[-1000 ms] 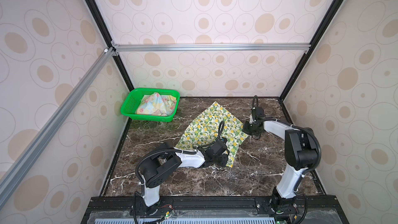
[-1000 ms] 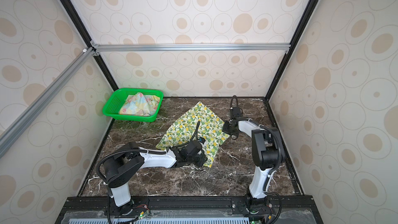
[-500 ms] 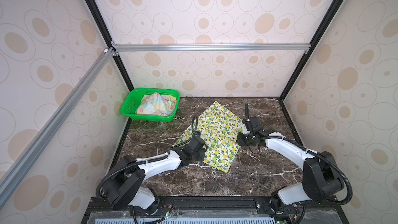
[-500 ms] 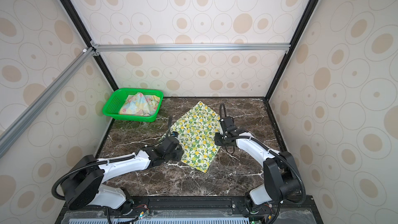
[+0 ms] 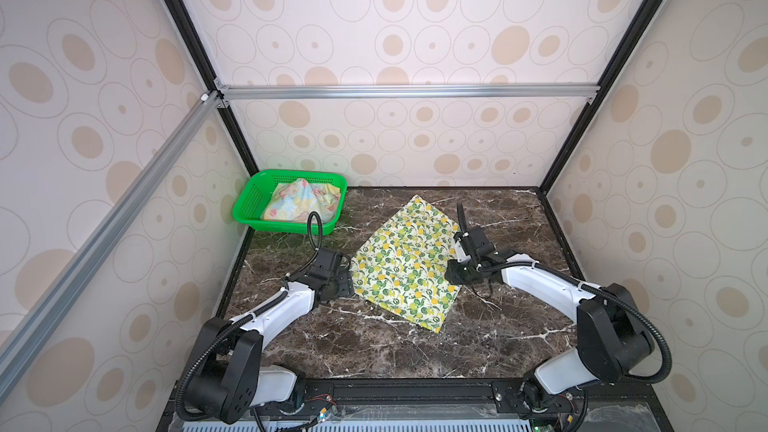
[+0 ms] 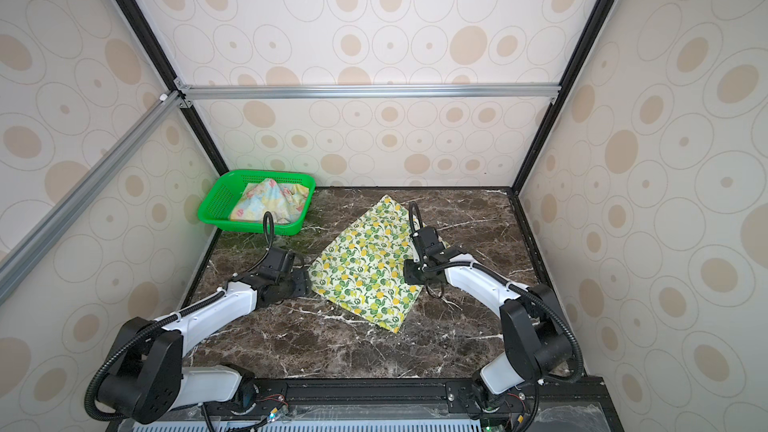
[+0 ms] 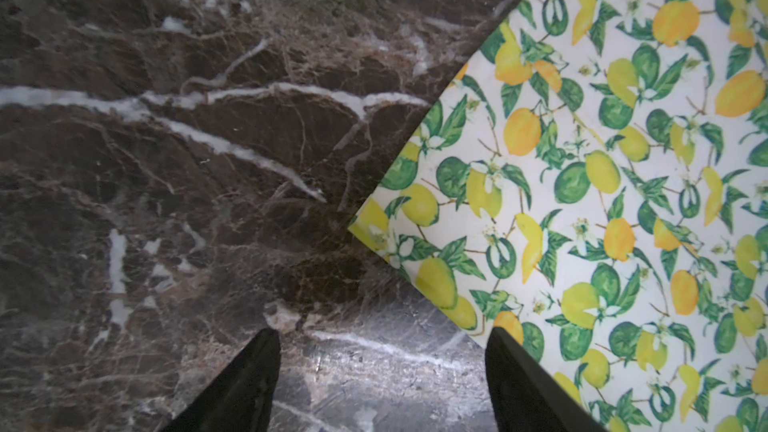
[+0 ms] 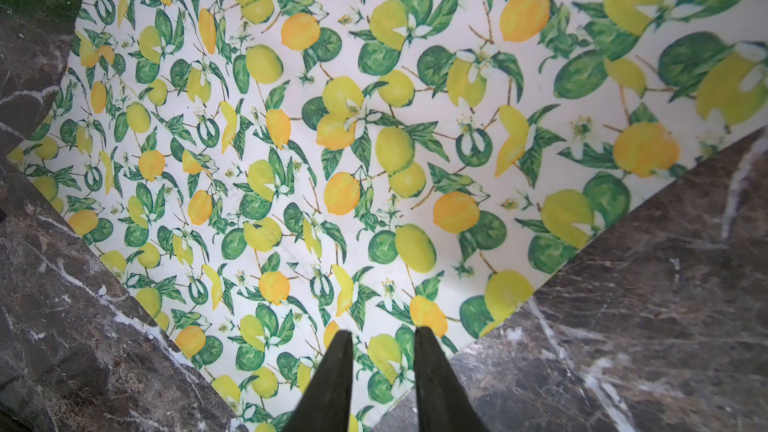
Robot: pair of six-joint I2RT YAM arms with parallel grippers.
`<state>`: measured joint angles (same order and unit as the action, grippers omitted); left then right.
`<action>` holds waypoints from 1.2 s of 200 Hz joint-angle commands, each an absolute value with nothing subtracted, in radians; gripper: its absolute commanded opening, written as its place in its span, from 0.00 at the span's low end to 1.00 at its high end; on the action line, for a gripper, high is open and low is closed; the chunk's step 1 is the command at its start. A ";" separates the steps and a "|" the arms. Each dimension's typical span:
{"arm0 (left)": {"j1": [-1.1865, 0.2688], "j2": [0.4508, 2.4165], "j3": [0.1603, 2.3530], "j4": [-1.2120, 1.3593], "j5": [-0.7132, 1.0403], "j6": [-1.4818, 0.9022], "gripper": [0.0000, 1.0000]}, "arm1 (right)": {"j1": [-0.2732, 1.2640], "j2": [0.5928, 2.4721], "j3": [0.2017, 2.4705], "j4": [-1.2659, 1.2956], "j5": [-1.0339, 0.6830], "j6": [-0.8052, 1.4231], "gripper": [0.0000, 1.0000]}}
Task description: Fold and stack the skirts
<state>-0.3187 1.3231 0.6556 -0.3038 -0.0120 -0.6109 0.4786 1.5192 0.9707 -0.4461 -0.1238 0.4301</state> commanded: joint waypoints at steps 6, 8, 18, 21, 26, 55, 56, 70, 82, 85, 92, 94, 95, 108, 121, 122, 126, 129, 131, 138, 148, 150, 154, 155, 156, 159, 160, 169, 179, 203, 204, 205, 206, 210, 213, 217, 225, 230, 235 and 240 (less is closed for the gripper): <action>-0.263 1.350 0.633 -0.255 0.104 -0.643 0.72 | 0.486 1.540 0.994 -0.437 -0.135 0.440 0.29; -0.262 1.354 0.633 -0.249 0.110 -0.646 0.72 | 0.484 1.542 0.996 -0.438 -0.135 0.440 0.29; -0.256 1.369 0.634 -0.224 0.135 -0.655 0.69 | 0.485 1.550 1.000 -0.438 -0.133 0.440 0.29; -0.256 1.374 0.636 -0.216 0.141 -0.658 0.69 | 0.485 1.551 1.001 -0.439 -0.133 0.439 0.29; -0.254 1.379 0.638 -0.206 0.148 -0.663 0.68 | 0.485 1.553 1.001 -0.440 -0.133 0.440 0.29; -0.232 1.398 0.647 -0.160 0.170 -0.702 0.63 | 0.485 1.568 1.006 -0.438 -0.132 0.439 0.28; -0.231 1.399 0.648 -0.159 0.171 -0.704 0.63 | 0.485 1.569 1.006 -0.438 -0.131 0.439 0.28; -0.214 1.403 0.643 -0.140 0.178 -0.721 0.60 | 0.484 1.579 1.014 -0.439 -0.132 0.436 0.28; -0.200 1.410 0.639 -0.127 0.182 -0.729 0.58 | 0.485 1.588 1.020 -0.439 -0.133 0.436 0.28; -0.196 1.412 0.640 -0.127 0.181 -0.730 0.58 | 0.485 1.590 1.022 -0.439 -0.133 0.435 0.28; -0.188 1.418 0.639 -0.127 0.185 -0.730 0.57 | 0.484 1.595 1.025 -0.441 -0.136 0.436 0.28; -0.187 1.420 0.640 -0.125 0.185 -0.730 0.56 | 0.485 1.596 1.026 -0.442 -0.137 0.436 0.28; -0.185 1.420 0.640 -0.125 0.186 -0.730 0.56 | 0.484 1.597 1.027 -0.442 -0.138 0.436 0.28; -0.176 1.428 0.638 -0.122 0.184 -0.729 0.53 | 0.485 1.603 1.033 -0.439 -0.143 0.436 0.28; -0.171 1.434 0.635 -0.108 0.192 -0.730 0.50 | 0.485 1.607 1.038 -0.439 -0.144 0.436 0.28; -0.171 1.435 0.635 -0.106 0.192 -0.730 0.50 | 0.485 1.607 1.038 -0.440 -0.143 0.436 0.28; -0.170 1.437 0.635 -0.102 0.192 -0.731 0.49 | 0.485 1.608 1.040 -0.439 -0.144 0.435 0.28; -0.169 1.439 0.635 -0.098 0.193 -0.731 0.49 | 0.485 1.609 1.042 -0.439 -0.144 0.434 0.28; -0.170 1.440 0.636 -0.095 0.194 -0.732 0.48 | 0.485 1.609 1.042 -0.440 -0.144 0.434 0.28; -0.168 1.446 0.637 -0.086 0.196 -0.734 0.48 | 0.485 1.610 1.043 -0.440 -0.144 0.434 0.28; -0.166 1.454 0.637 -0.074 0.204 -0.740 0.47 | 0.484 1.612 1.049 -0.441 -0.143 0.433 0.28; -0.167 1.455 0.637 -0.071 0.206 -0.741 0.47 | 0.485 1.612 1.049 -0.442 -0.143 0.433 0.28; -0.166 1.458 0.636 -0.063 0.209 -0.744 0.46 | 0.484 1.613 1.050 -0.444 -0.141 0.433 0.28; -0.166 1.459 0.636 -0.061 0.209 -0.746 0.46 | 0.484 1.613 1.050 -0.444 -0.141 0.433 0.28; -0.166 1.459 0.636 -0.061 0.210 -0.746 0.46 | 0.485 1.614 1.050 -0.445 -0.141 0.433 0.28; -0.166 1.462 0.638 -0.056 0.212 -0.749 0.45 | 0.485 1.613 1.051 -0.445 -0.141 0.432 0.28; -0.166 1.463 0.638 -0.055 0.213 -0.749 0.45 | 0.485 1.613 1.051 -0.445 -0.141 0.432 0.28; -0.164 1.470 0.635 -0.037 0.223 -0.757 0.44 | 0.485 1.612 1.053 -0.448 -0.141 0.434 0.27; -0.163 1.479 0.633 -0.018 0.235 -0.765 0.43 | 0.485 1.611 1.053 -0.449 -0.141 0.435 0.27; -0.161 1.505 0.643 -0.016 0.240 -0.760 0.39 | 0.485 1.608 1.055 -0.453 -0.137 0.438 0.27; -0.161 1.506 0.643 -0.016 0.239 -0.761 0.38 | 0.484 1.607 1.055 -0.454 -0.138 0.437 0.27; -0.161 1.506 0.641 -0.016 0.239 -0.760 0.38 | 0.484 1.606 1.054 -0.454 -0.137 0.437 0.27; -0.161 1.507 0.641 -0.016 0.239 -0.760 0.38 | 0.485 1.606 1.055 -0.455 -0.137 0.437 0.27; -0.161 1.508 0.641 -0.016 0.236 -0.758 0.36 | 0.485 1.605 1.056 -0.454 -0.135 0.437 0.27; -0.161 1.508 0.641 -0.017 0.234 -0.757 0.36 | 0.485 1.606 1.055 -0.456 -0.134 0.436 0.27; -0.161 1.508 0.642 -0.020 0.229 -0.755 0.35 | 0.485 1.605 1.056 -0.458 -0.134 0.439 0.27; -0.161 1.507 0.641 -0.024 0.221 -0.749 0.32 | 0.484 1.604 1.055 -0.458 -0.133 0.439 0.27; -0.159 1.506 0.642 -0.027 0.216 -0.745 0.30 | 0.485 1.604 1.055 -0.457 -0.133 0.439 0.27; -0.159 1.505 0.643 -0.032 0.212 -0.743 0.27 | 0.485 1.604 1.056 -0.458 -0.133 0.440 0.27; -0.160 1.503 0.643 -0.034 0.209 -0.741 0.23 | 0.485 1.604 1.056 -0.460 -0.133 0.440 0.27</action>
